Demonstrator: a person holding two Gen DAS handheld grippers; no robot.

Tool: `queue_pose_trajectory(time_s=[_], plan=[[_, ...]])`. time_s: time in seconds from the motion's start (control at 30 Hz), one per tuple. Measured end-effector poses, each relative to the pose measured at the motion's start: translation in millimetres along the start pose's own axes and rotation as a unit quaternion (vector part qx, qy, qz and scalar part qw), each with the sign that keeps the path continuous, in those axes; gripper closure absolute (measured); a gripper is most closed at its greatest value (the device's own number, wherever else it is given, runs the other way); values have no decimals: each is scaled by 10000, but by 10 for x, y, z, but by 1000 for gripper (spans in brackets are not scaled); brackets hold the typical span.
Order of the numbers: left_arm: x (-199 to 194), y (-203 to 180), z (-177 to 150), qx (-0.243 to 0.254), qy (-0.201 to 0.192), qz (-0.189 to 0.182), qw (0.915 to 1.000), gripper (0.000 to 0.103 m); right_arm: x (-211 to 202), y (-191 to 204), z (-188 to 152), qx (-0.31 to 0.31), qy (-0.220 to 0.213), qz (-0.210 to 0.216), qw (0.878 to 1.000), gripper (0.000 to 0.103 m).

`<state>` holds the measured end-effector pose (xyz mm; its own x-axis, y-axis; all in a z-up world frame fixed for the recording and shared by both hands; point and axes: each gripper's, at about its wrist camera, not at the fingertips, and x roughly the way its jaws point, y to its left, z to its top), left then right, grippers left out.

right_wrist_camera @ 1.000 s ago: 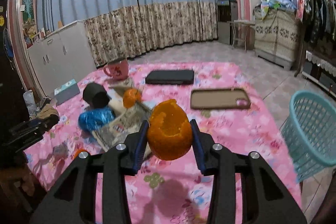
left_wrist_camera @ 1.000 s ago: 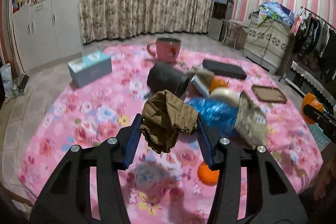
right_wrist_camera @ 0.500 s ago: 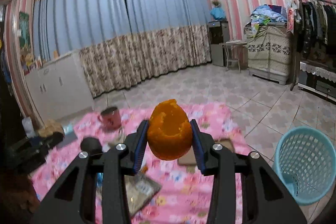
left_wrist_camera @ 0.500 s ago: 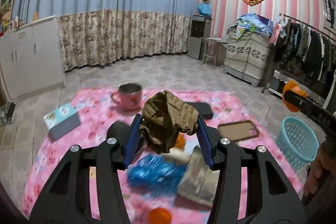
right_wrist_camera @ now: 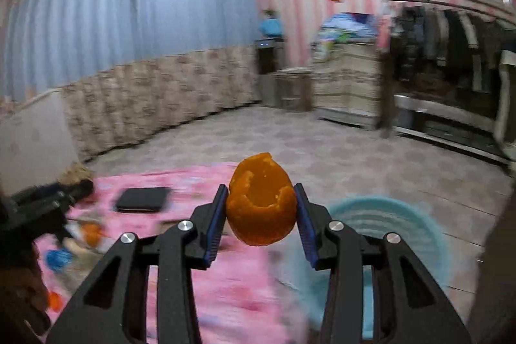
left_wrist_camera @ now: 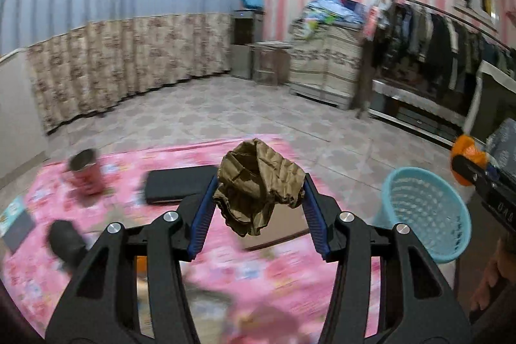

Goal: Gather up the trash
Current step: 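Carry glove and orange peel to the blue basket and open both tools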

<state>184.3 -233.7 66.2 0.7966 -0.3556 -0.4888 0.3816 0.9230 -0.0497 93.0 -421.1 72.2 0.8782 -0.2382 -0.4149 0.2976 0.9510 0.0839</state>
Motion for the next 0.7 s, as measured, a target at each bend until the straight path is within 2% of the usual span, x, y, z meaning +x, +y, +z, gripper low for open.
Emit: queue_pose_trajectory(time_s=[0.13, 0.23, 0.37, 0.47, 0.63, 0.7], plan=[[357, -627, 9, 198, 173, -569, 9980, 51, 56, -590, -142, 309, 173, -530, 9980, 61], [602, -1065, -56, 347, 350, -962, 9941, 51, 157, -917, -264, 575, 335, -674, 9955, 61], [857, -1535, -218, 502, 583, -1353, 9878, 49, 283, -1162, -396, 740, 536, -772, 9928, 61], [1044, -1747, -344, 607, 779, -1525, 9833, 47, 355, -1270, -431, 832, 588, -758, 9919, 61], [1270, -1868, -451, 707, 1098, -1921, 9726, 41, 368, -1437, -543, 1042, 608, -680, 9904, 60], [1313, -1915, -469, 752, 1123, -1925, 9719, 39, 355, -1459, -546, 1034, 568, -744, 9902, 57]])
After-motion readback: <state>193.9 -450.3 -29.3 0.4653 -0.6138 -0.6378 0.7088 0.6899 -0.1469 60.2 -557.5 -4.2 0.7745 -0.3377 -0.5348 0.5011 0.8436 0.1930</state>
